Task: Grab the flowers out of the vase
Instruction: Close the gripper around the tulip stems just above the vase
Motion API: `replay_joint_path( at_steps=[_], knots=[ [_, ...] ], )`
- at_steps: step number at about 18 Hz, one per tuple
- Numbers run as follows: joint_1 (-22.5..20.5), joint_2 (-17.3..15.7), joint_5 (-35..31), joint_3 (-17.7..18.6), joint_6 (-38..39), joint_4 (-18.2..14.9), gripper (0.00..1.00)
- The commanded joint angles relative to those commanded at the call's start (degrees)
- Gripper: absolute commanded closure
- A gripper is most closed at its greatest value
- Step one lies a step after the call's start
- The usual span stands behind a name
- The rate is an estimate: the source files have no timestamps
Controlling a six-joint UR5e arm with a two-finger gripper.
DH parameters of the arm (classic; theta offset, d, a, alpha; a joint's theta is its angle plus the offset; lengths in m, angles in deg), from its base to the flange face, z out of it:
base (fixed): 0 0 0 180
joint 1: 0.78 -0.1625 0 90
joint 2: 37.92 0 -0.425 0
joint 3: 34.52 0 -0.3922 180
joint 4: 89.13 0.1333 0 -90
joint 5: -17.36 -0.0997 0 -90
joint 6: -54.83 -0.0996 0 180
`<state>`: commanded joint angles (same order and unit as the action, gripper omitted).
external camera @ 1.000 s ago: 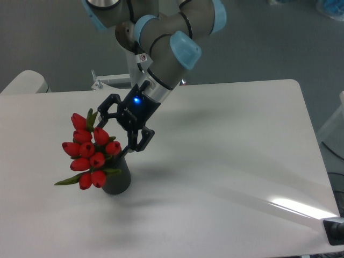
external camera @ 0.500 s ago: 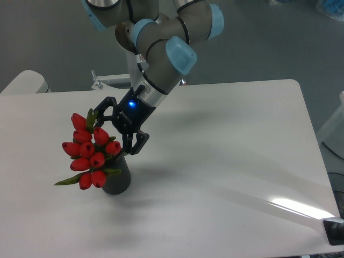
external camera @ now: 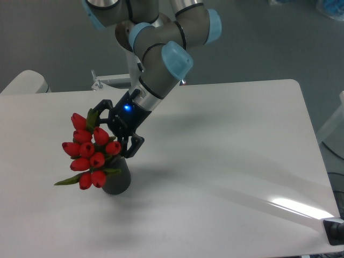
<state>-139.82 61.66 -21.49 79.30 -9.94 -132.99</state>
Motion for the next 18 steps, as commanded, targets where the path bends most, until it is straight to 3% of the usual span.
replay_joint_path(
  at_steps=[16, 18],
  knots=[
    [1.1, 1.1, 0.1, -1.1, 0.1, 0.0, 0.04],
    [1.1, 1.1, 0.1, -1.1, 0.1, 0.0, 0.13]
  ],
)
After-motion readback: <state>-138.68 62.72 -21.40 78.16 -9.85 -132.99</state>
